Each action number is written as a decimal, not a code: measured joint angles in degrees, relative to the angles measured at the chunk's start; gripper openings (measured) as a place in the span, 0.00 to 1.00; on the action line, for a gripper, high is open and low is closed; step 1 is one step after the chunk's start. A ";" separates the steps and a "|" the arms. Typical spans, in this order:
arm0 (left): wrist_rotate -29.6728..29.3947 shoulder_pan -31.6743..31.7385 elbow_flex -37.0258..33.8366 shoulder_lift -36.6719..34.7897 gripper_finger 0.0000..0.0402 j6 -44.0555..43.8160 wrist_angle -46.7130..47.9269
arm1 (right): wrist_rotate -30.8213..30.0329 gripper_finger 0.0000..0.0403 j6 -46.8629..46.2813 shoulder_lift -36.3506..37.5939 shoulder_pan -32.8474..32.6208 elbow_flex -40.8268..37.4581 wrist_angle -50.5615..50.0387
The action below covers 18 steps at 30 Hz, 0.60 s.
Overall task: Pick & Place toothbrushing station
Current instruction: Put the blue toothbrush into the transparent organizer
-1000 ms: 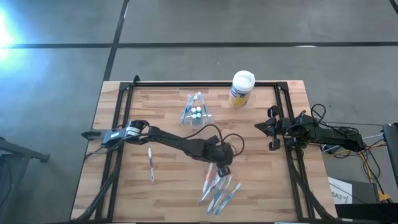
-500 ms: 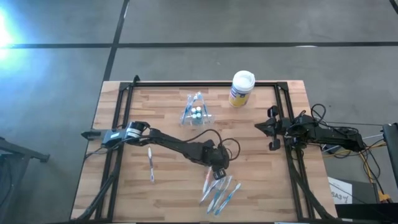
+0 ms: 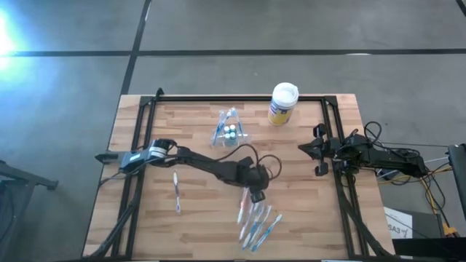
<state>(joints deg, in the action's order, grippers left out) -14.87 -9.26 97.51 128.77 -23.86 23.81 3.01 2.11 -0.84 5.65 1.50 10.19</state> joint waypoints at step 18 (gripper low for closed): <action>3.32 0.37 10.19 1.87 0.38 -10.46 9.73 | -0.04 0.02 -0.44 -0.04 0.00 0.00 0.00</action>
<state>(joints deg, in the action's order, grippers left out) -11.55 -8.88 107.70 130.64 -34.32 33.54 2.96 1.67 -0.89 5.65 1.50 10.20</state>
